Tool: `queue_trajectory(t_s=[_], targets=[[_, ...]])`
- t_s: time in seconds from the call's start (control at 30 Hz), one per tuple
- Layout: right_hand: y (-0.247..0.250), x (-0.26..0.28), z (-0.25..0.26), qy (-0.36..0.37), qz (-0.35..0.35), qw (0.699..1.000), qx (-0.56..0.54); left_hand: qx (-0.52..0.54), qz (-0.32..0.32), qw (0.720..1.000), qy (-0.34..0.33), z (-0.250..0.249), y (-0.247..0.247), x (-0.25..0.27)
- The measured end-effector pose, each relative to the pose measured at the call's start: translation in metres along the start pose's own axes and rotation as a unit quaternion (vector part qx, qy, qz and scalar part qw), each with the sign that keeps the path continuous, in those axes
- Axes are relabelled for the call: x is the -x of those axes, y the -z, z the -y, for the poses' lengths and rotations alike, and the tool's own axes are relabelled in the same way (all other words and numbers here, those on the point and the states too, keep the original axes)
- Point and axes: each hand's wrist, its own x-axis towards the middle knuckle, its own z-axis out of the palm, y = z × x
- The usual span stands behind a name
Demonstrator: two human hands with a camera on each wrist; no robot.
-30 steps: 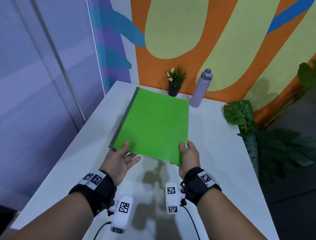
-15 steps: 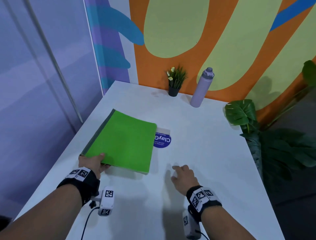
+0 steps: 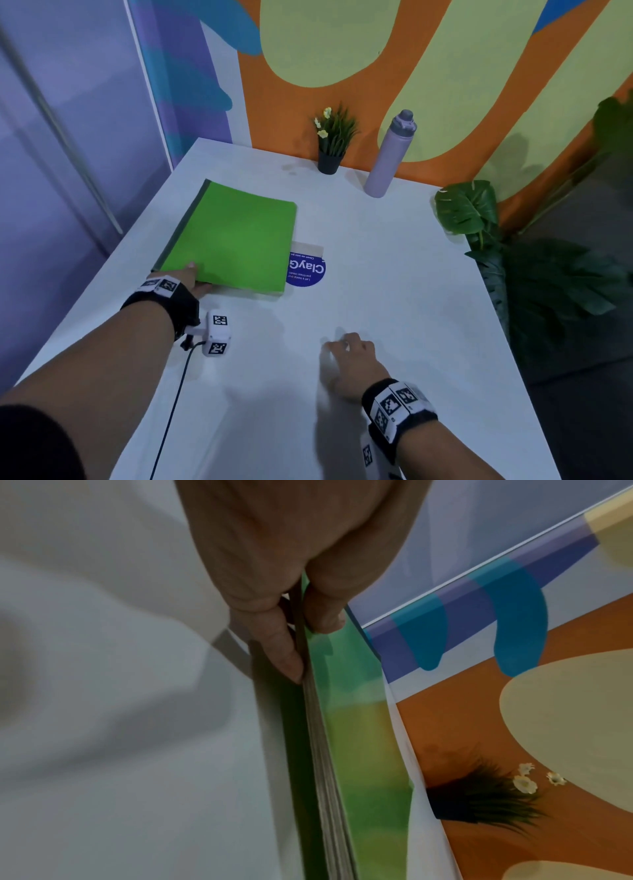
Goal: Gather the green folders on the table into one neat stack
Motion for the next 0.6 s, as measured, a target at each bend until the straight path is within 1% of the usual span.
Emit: queue_trajectory(t_s=[0.03, 0.07, 0.13, 0.17, 0.2, 0.27, 0.3, 0.33, 0.37, 0.4, 0.43, 0.47, 0.53, 0.6], targets=[[0.0, 0.0, 0.002, 0.0, 0.001, 1.0, 0.006, -0.044, -0.027, 0.999, -0.009, -0.006, 0.002, -0.006], [0.0, -0.001, 0.004, 0.005, -0.003, 1.0, 0.014, -0.059, -0.03, 0.998, -0.017, -0.011, 0.001, -0.008], [0.0, -0.004, 0.006, 0.002, -0.018, 1.0, 0.015, -0.139, -0.023, 0.987, -0.077, -0.018, -0.001, -0.013], [0.003, -0.002, 0.009, -0.01, -0.007, 1.0, 0.011, -0.197, -0.017, 0.974, -0.11, -0.019, -0.001, -0.012], [0.004, -0.002, 0.01, -0.011, -0.007, 1.0, 0.006, -0.224, -0.024, 0.968, -0.11, -0.022, -0.003, -0.018], [0.003, -0.007, 0.012, -0.026, 0.004, 0.999, -0.019, -0.217, -0.027, 0.969, -0.114, -0.022, -0.001, -0.027], [0.003, -0.007, 0.013, -0.029, 0.021, 0.999, -0.003, -0.242, -0.024, 0.962, -0.12, -0.023, -0.001, -0.034], [0.001, -0.01, 0.012, -0.027, 0.016, 0.999, 0.01, -0.25, -0.017, 0.962, -0.105, -0.025, 0.0, -0.034], [0.002, -0.011, 0.01, -0.019, 0.017, 0.999, 0.038, -0.271, -0.005, 0.956, -0.109, -0.031, 0.001, -0.032], [-0.001, -0.014, 0.008, -0.009, 0.016, 0.999, 0.048, -0.284, -0.008, 0.951, -0.121, -0.034, 0.0, -0.03], [-0.004, -0.018, 0.006, -0.012, 0.022, 0.999, 0.047, -0.289, -0.015, 0.949, -0.126, -0.037, 0.001, -0.023], [-0.008, -0.02, 0.004, -0.014, 0.033, 0.998, 0.041, -0.278, -0.006, 0.955, -0.109, -0.038, 0.0, -0.017], [0.0, -0.012, 0.005, -0.023, 0.031, 0.998, 0.042, -0.301, 0.01, 0.948, -0.099, -0.041, 0.0, -0.003], [0.011, 0.002, 0.007, -0.021, 0.033, 0.999, 0.018, -0.292, 0.047, 0.949, -0.108, -0.04, -0.001, 0.019]])
